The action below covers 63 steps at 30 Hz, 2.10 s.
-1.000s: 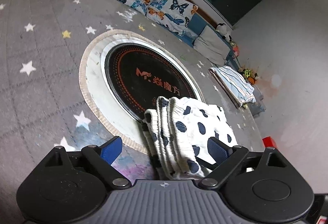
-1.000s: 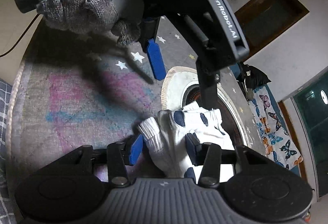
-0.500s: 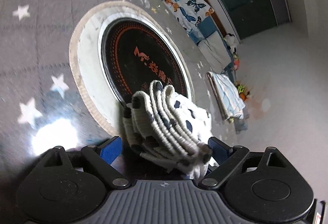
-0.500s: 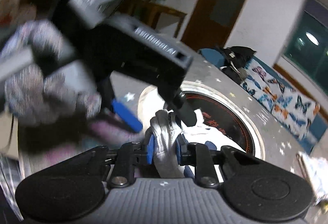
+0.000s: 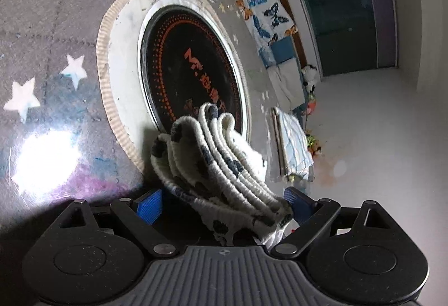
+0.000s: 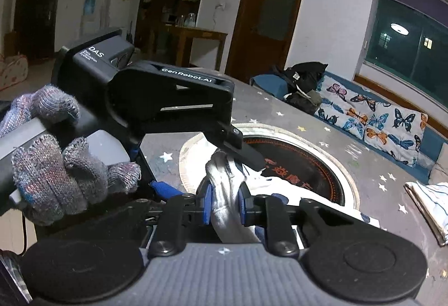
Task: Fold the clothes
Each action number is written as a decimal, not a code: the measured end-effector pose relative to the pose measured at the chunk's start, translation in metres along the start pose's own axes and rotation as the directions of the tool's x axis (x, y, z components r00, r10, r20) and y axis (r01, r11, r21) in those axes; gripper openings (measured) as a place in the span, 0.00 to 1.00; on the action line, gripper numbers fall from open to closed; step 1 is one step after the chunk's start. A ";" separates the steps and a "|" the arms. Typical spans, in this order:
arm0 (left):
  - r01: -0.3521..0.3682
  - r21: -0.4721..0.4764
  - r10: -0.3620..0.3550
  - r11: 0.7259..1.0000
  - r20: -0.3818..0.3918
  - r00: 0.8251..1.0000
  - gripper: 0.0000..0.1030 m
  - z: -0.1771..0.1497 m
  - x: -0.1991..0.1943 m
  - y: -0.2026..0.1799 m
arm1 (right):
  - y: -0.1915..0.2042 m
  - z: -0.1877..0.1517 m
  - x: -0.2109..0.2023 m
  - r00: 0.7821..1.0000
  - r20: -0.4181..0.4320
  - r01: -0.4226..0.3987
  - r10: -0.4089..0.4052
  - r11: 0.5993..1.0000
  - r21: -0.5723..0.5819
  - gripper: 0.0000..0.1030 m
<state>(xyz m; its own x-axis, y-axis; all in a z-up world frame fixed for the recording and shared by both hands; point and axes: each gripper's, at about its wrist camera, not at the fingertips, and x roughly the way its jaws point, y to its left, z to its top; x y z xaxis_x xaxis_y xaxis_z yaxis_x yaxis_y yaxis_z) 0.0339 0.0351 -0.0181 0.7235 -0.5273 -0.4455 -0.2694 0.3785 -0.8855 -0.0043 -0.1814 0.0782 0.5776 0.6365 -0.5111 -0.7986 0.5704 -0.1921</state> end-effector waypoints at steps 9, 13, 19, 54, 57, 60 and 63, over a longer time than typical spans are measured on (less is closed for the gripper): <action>-0.004 -0.013 0.004 1.000 -0.004 1.000 0.79 0.004 0.004 0.008 | 0.015 -0.002 -0.002 0.997 0.037 -0.073 0.073 0.997 0.003 0.17; 0.001 -0.038 -0.002 0.999 -0.011 1.000 0.47 0.007 0.002 0.019 | 0.026 -0.006 -0.008 0.993 0.044 -0.112 0.113 0.994 -0.010 0.17; -0.009 -0.011 0.009 1.000 -0.009 1.000 0.33 0.008 -0.011 0.033 | 0.024 -0.013 -0.010 0.979 0.021 -0.205 0.205 0.978 0.033 0.25; -0.048 0.038 0.048 0.998 0.021 0.999 0.34 0.015 -0.037 0.042 | -0.106 -0.055 0.015 0.985 -0.171 0.071 -0.017 0.944 0.321 0.33; -0.049 0.039 0.048 0.998 0.020 0.999 0.34 0.015 -0.037 0.042 | -0.090 -0.062 0.002 0.981 -0.196 0.054 0.003 0.957 0.285 0.33; -0.051 0.041 0.050 0.998 0.020 0.999 0.34 0.016 -0.037 0.042 | -0.084 -0.077 -0.009 0.972 -0.234 0.085 -0.019 0.958 0.274 0.33; -0.053 0.042 0.052 0.998 0.020 0.998 0.34 0.016 -0.038 0.042 | -0.084 -0.086 -0.022 0.967 -0.252 0.112 -0.040 0.954 0.277 0.33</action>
<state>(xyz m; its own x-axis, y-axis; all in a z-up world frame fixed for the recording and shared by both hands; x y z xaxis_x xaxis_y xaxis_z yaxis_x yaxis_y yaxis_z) 0.0054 0.0830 -0.0359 0.7211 -0.4916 -0.4882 -0.2801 0.4376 -0.8544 0.0354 -0.2873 0.0336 0.5480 0.4614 -0.6977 -0.6501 0.7598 -0.0083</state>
